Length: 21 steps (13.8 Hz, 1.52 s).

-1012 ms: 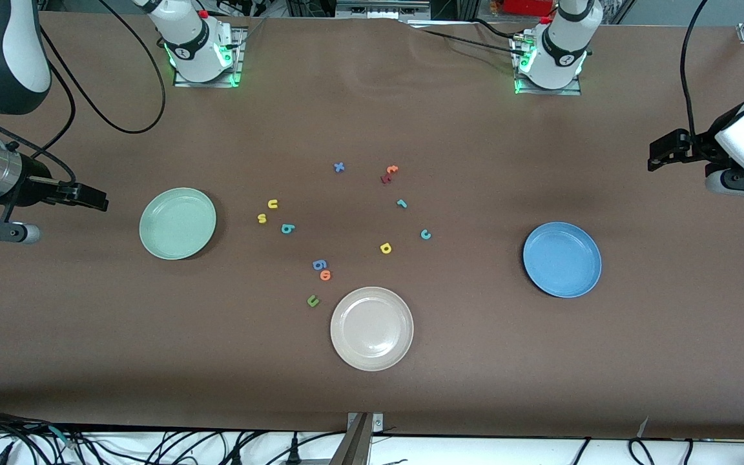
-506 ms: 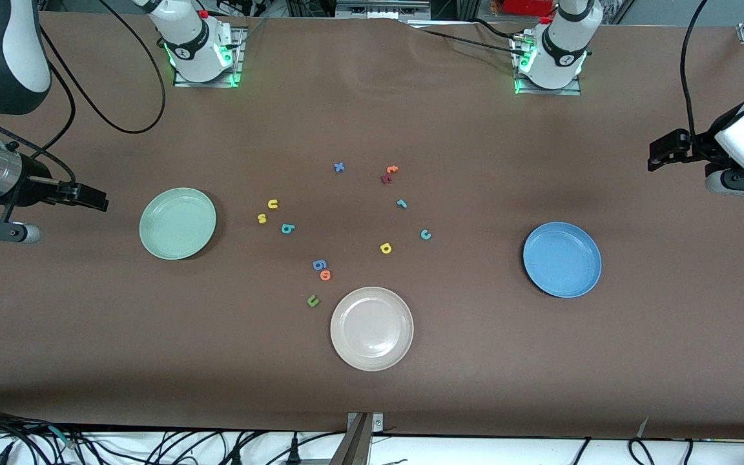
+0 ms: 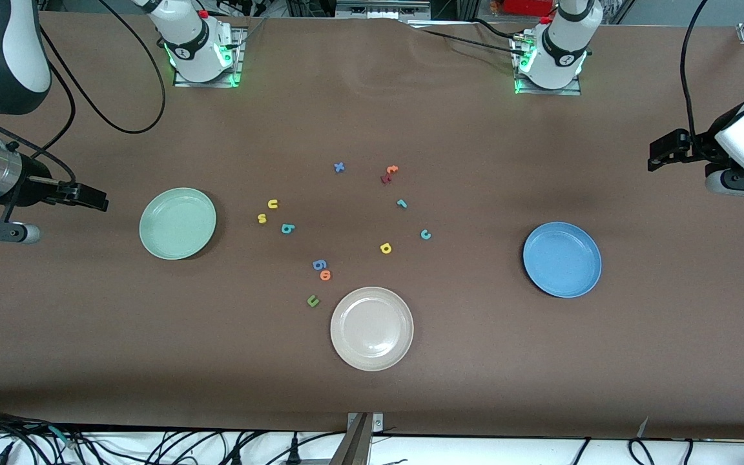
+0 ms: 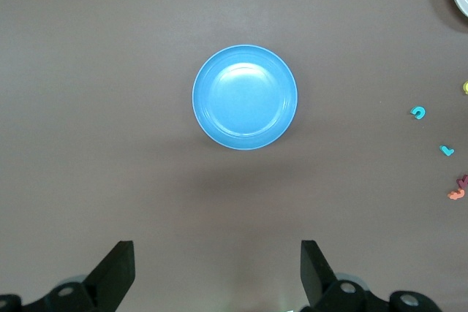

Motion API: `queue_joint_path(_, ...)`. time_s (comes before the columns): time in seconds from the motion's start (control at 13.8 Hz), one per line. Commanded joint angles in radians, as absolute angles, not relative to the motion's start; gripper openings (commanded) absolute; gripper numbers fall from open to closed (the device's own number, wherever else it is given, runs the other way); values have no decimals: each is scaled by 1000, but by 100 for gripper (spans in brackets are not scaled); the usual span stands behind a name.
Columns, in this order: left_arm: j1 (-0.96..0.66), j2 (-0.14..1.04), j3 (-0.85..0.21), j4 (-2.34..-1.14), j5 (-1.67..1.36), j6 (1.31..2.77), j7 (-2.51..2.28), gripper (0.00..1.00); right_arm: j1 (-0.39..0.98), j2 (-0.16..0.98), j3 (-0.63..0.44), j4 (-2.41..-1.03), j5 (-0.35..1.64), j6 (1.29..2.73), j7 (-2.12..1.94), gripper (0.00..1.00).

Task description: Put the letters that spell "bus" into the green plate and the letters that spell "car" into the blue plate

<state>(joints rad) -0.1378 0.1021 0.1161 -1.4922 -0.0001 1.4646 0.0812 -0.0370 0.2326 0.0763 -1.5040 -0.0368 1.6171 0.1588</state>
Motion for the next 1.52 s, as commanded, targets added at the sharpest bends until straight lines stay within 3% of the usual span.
queue_joint_path(0.0, -143, 121, 123, -1457, -9, 1456, 83, 100, -35, 216, 71, -1517, -18, 1618, 167, 100)
queue_joint_path(0.94, -150, 144, 121, -1459, -8, 1454, 80, 100, -35, 216, 71, -1517, -18, 1618, 164, 100)
queue_joint_path(1.16, -202, 149, 118, -1469, -15, 1428, 83, 100, -35, 216, 71, -1517, -18, 1618, 166, 100)
queue_joint_path(1.45, -316, 247, 112, -1460, -46, 1427, 84, 100, -35, 216, 71, -1517, -18, 1618, 166, 100)
